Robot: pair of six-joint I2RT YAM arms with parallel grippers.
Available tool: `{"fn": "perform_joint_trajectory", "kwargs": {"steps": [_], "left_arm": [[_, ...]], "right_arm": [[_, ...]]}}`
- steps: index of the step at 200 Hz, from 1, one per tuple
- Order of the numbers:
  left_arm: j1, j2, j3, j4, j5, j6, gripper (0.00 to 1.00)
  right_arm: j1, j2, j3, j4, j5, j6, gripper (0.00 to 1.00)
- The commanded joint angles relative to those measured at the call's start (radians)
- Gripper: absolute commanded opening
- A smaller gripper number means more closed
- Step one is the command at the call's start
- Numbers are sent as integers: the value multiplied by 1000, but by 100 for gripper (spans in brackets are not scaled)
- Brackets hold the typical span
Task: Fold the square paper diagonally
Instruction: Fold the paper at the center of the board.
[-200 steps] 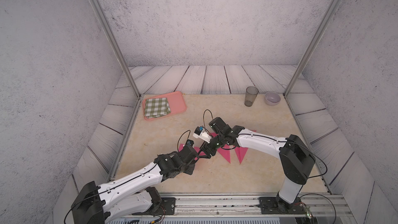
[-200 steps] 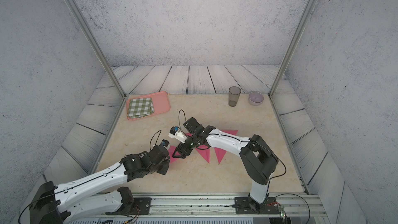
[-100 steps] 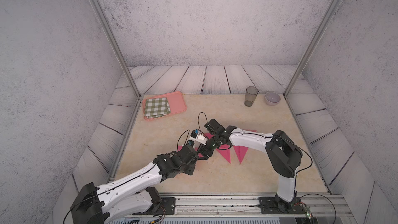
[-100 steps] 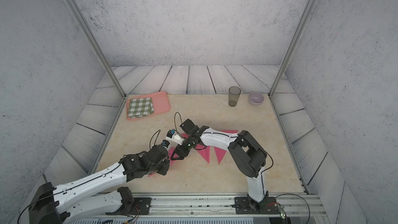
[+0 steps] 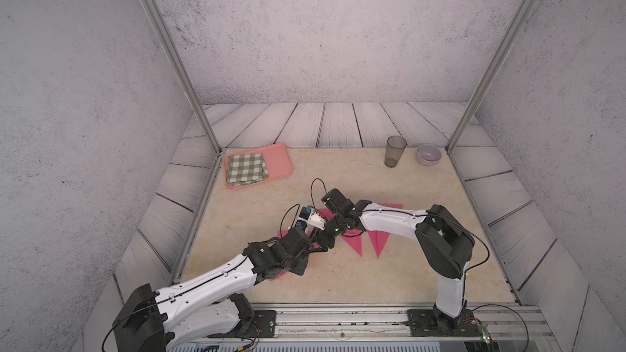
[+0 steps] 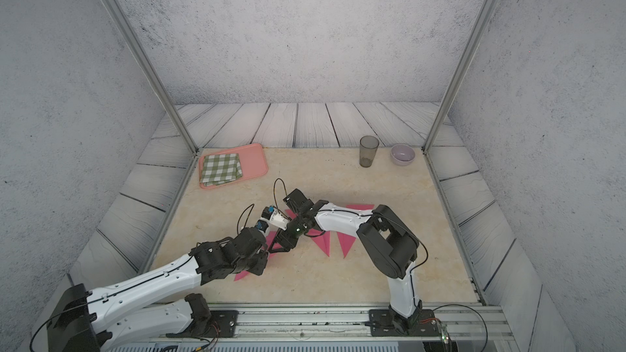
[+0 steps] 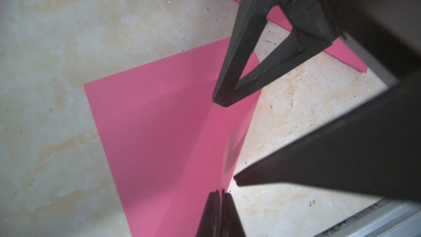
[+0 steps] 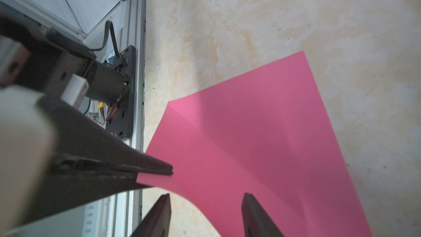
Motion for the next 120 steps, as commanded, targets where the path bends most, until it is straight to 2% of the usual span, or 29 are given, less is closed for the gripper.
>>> {"fn": "perform_joint_trajectory", "kwargs": {"steps": [1,40,76,120], "left_arm": [[7,-20,24,-11,-18,16,0],[9,-31,26,-10,-20,18,0],[9,-20,32,-18,-24,12,0],[8,-24,25,-16,-26,4,0]], "right_arm": [[1,36,-4,-11,-17,0,46],[0,28,-13,-11,-25,17,34],[0,22,-13,-25,-25,34,19],[0,6,-25,-16,16,52,14]]}}
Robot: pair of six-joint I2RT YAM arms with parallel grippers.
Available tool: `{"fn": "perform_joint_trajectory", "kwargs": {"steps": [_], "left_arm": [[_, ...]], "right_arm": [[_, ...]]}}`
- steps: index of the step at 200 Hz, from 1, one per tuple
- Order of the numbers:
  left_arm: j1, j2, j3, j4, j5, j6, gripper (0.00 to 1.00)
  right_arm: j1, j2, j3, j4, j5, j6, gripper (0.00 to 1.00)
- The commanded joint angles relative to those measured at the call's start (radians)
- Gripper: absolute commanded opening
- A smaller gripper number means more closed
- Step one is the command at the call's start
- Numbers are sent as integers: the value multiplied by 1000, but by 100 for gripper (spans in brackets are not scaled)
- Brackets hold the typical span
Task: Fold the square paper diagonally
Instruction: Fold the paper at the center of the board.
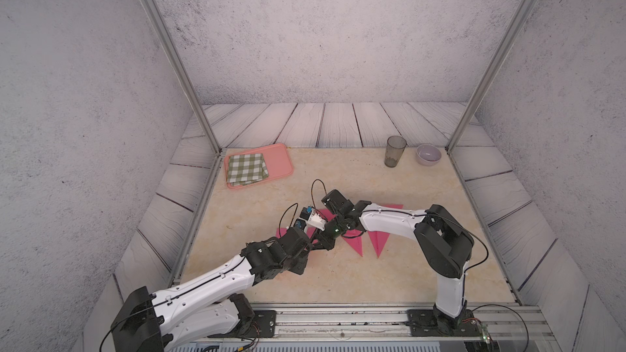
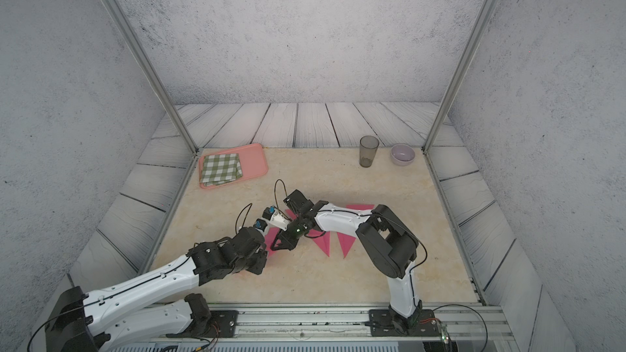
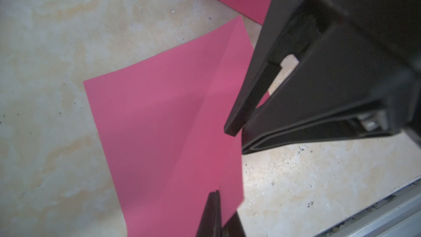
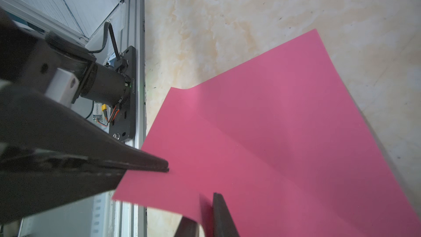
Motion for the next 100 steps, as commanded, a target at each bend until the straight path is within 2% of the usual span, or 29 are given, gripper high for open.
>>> {"fn": "perform_joint_trajectory", "kwargs": {"steps": [1,56,72,85,94,100], "left_arm": [[7,-4,20,-7,-15,1,0],[5,27,42,-34,-53,-18,0],[5,31,46,-32,-57,-27,6],[7,27,58,-38,-66,-33,18],[7,18,65,-46,-74,-35,36],[6,11,70,-53,-82,-38,53]], "right_arm": [[0,3,-16,-13,24,12,14],[0,-42,-49,44,109,64,12],[0,-52,-54,53,118,83,12],[1,-53,-54,56,122,100,12],[1,-50,-51,53,121,106,12],[0,-47,-48,49,122,107,12]]}}
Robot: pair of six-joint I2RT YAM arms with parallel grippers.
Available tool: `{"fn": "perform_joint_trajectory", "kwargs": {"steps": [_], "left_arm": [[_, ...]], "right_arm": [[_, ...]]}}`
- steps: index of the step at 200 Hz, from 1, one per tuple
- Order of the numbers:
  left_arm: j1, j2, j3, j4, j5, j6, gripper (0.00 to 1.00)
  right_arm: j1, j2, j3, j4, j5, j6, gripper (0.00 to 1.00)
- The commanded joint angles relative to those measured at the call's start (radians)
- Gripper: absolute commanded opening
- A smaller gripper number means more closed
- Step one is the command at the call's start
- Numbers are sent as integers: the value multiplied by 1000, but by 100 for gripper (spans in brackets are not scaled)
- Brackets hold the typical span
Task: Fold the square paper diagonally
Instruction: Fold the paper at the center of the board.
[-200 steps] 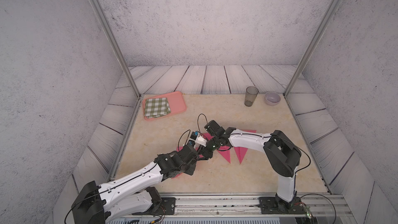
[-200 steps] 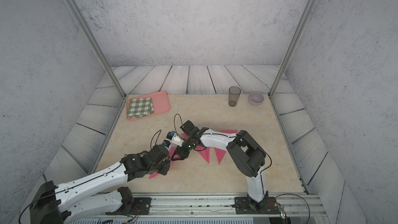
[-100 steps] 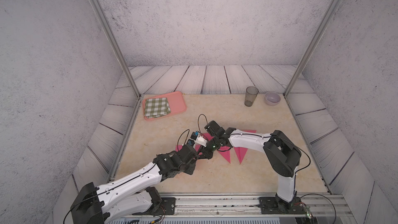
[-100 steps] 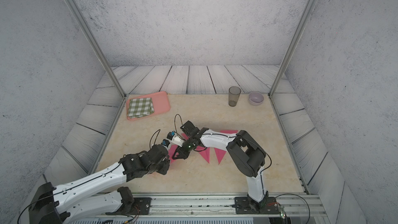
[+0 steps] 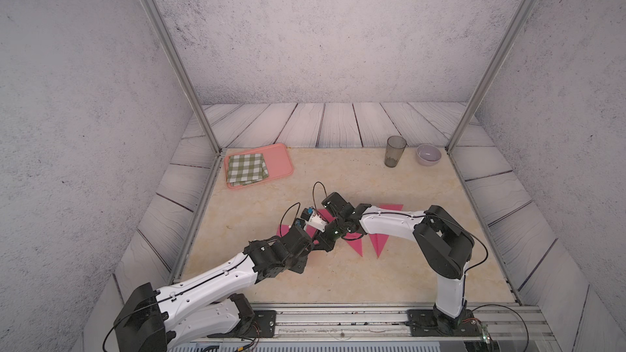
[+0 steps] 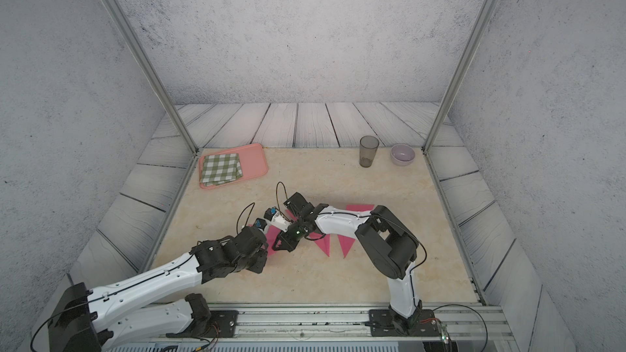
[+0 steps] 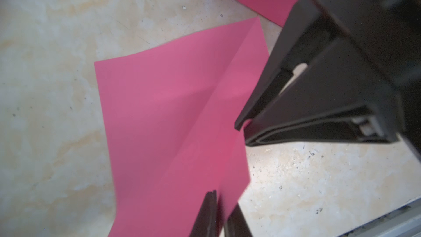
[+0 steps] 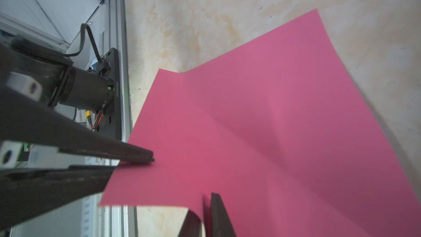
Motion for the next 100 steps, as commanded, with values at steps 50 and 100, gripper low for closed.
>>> {"fn": "perform_joint_trajectory", "kwargs": {"steps": [50,100], "left_arm": [[5,-168,59,-88,-162,-55,97],[59,-234,58,-127,-301,-108,82]], "right_arm": [[-2,-20,15,-42,62,50,12],[2,-30,12,-41,55,122,11]]}}
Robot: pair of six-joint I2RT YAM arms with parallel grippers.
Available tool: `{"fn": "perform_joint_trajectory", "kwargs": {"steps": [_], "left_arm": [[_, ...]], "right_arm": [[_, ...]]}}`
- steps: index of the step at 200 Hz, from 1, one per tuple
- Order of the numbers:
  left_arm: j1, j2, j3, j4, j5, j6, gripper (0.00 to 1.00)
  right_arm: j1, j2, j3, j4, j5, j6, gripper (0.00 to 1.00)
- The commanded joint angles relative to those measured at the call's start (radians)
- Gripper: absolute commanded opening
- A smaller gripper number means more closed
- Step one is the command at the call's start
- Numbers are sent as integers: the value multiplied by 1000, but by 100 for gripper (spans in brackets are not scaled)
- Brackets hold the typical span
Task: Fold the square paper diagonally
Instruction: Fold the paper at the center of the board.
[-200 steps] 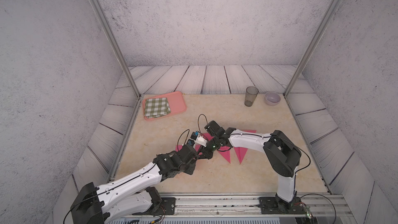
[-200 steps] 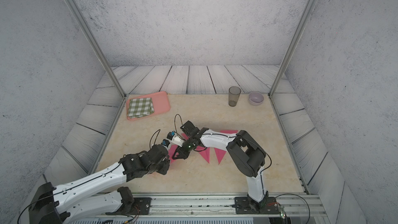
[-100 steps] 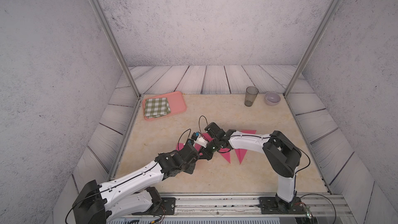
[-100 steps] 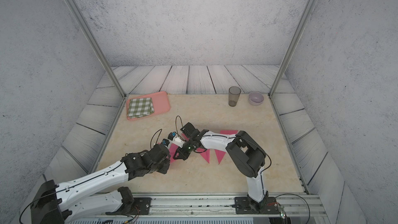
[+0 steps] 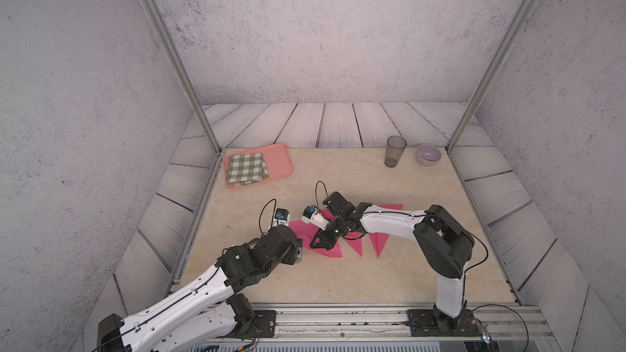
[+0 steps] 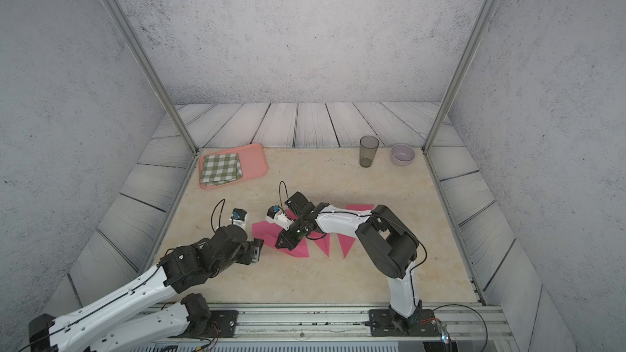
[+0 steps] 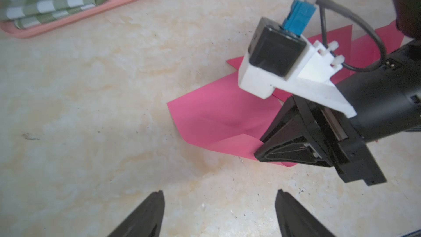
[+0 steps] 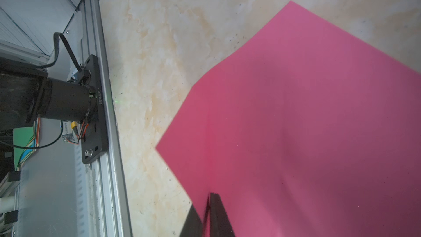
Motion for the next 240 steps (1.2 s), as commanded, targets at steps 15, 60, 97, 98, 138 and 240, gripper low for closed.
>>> {"fn": "perform_joint_trajectory", "kwargs": {"steps": [15,60,97,98,138,240], "left_arm": [[50,0,48,-118,-166,-73,82],[54,-73,54,-238,-207,-166,71],[53,-86,25,-256,-196,-217,70],[53,-84,24,-254,-193,-216,70],[53,19,-26,-63,-59,-167,66],[138,207,-151,191,-39,-109,59]], "right_arm": [[14,-51,-14,-6,2,57,11],[70,-79,-67,-3,-79,68,9],[88,-122,-129,2,-139,79,8],[89,-122,-129,0,-141,79,8],[89,-176,-188,-1,-83,126,8],[69,-221,-251,51,-132,199,9]]}}
